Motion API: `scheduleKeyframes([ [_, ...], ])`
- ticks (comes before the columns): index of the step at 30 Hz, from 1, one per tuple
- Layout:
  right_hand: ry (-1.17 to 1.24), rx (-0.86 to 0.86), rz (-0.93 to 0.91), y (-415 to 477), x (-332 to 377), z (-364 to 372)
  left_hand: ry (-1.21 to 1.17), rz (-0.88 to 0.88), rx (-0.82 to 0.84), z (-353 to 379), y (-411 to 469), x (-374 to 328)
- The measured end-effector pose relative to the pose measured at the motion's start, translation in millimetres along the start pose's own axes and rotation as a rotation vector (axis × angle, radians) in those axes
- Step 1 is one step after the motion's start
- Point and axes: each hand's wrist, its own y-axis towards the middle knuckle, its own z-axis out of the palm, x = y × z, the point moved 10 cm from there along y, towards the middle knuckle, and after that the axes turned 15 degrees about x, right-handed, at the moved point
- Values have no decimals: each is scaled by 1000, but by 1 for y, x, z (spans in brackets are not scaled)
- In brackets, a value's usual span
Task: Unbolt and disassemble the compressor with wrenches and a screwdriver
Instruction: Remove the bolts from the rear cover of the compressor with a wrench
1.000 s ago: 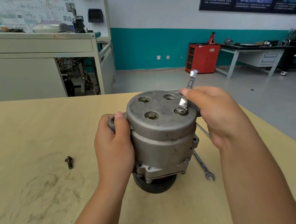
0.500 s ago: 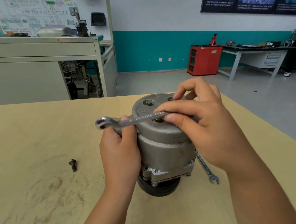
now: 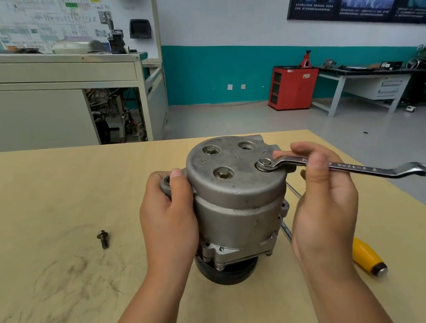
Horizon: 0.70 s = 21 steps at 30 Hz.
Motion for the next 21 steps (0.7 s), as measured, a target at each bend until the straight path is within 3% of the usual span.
scheduleKeyframes([
  [4,75,-92,337,10,-34,-8,28,27,8,2,-1,-3],
  [6,63,12,484,21,-44,-4,25,26,4,1,-1,-4],
  [10,-60,275,556,45,-39,14,-4,2,-3,-2,0,1],
  [16,-344,600,446,59,-21,54,30,9,12,-1,2,0],
  [21,-580,878,153,47,16,77,20,9,15,-1,2,0],
])
